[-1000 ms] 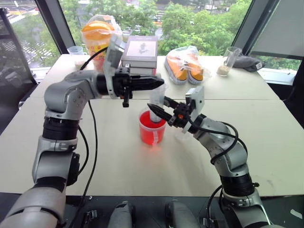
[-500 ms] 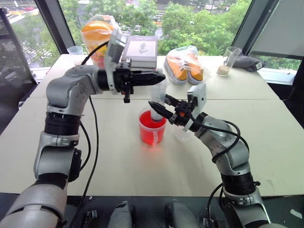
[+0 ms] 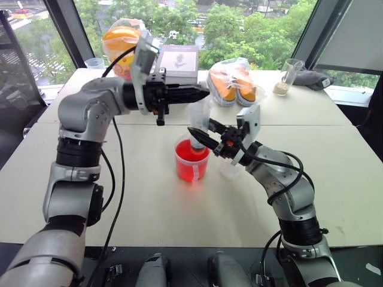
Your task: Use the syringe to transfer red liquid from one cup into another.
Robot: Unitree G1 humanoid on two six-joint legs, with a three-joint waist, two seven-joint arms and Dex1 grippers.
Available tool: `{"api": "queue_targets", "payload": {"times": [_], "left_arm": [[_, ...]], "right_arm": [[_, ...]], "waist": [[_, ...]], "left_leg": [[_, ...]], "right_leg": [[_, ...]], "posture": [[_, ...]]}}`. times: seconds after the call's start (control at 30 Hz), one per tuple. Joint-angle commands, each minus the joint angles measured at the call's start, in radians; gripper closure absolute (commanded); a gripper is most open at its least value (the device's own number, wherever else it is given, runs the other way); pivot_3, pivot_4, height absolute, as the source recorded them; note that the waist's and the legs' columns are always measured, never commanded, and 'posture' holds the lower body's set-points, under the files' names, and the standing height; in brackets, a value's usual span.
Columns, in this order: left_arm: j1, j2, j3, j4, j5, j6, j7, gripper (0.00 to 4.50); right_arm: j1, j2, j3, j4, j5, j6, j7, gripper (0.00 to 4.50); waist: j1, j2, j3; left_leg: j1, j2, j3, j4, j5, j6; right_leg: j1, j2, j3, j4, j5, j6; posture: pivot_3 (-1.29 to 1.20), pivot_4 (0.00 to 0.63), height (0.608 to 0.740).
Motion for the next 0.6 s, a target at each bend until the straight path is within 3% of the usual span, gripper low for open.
{"api": "queue_targets", "payload": {"times": [0.03,0.6], "left_arm": [[-0.08,0.006,0.067,-0.008,-0.005,-0.067,0.024,4.45],[-0.072,0.009,0.065,-0.013,-0.012,-0.066,0.021,4.45]], "right_arm": [[0.02,-0.008,0.067,-0.019,0.011,0.021,0.044,3.07],[-0.001,-0.007,0.062,-0.039,0.016,0.037,0.04,3.07]], "waist": [[0.0,0.0,0.0],[0.0,0.0,0.0]], "left_leg": [[0.0,0.0,0.0,0.0,0.0,0.0],[0.0,0.0,0.0,0.0,0.0,0.0]], "right_leg": [[0.0,0.0,0.0,0.0,0.0,0.0],[0.0,0.0,0.0,0.0,0.0,0.0]], "posture": [[0.0,0.15,0.74],[0.0,0.15,0.74]]}}
